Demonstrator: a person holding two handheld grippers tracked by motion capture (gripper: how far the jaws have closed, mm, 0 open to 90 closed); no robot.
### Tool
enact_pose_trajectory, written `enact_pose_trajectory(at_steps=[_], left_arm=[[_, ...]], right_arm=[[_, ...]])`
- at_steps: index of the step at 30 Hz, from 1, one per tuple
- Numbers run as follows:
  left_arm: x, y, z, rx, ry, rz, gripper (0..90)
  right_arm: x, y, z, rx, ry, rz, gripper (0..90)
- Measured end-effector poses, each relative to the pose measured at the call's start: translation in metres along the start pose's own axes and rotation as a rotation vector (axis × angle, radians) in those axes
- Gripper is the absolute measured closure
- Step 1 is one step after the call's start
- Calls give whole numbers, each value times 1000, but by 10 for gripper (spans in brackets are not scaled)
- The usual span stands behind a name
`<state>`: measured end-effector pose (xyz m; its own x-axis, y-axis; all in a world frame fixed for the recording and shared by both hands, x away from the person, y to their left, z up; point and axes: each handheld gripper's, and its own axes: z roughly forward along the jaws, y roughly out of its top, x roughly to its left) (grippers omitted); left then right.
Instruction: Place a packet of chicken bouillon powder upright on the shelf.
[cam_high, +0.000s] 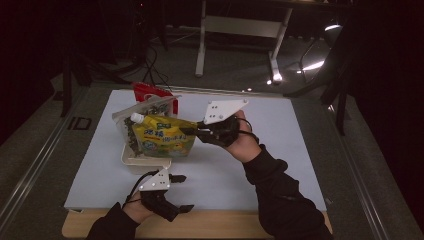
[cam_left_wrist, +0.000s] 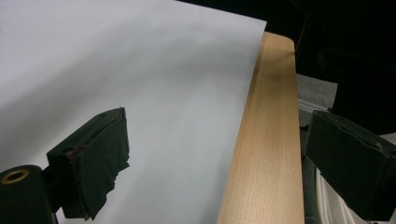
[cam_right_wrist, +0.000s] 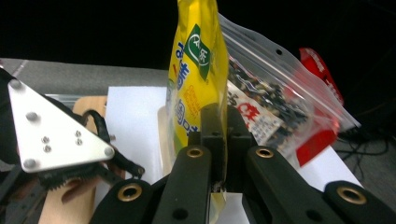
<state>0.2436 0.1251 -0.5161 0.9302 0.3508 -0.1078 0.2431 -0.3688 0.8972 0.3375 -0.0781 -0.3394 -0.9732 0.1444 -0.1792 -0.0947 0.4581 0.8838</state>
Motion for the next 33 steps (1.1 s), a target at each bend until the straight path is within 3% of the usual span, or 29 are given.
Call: enact_pose_trajectory(at_steps=[16, 23, 33], left_arm=[[-3, -4, 3, 20, -11, 12, 74], [-2, -5, 2, 22, -10, 11, 74], [-2, -6, 0, 20, -6, 8, 74]], right_arm=[[-3, 1, 35, -37, 44, 19, 900], [-3, -4, 64, -32, 73, 19, 900], [-1, -10, 83, -20, 93, 34, 900]])
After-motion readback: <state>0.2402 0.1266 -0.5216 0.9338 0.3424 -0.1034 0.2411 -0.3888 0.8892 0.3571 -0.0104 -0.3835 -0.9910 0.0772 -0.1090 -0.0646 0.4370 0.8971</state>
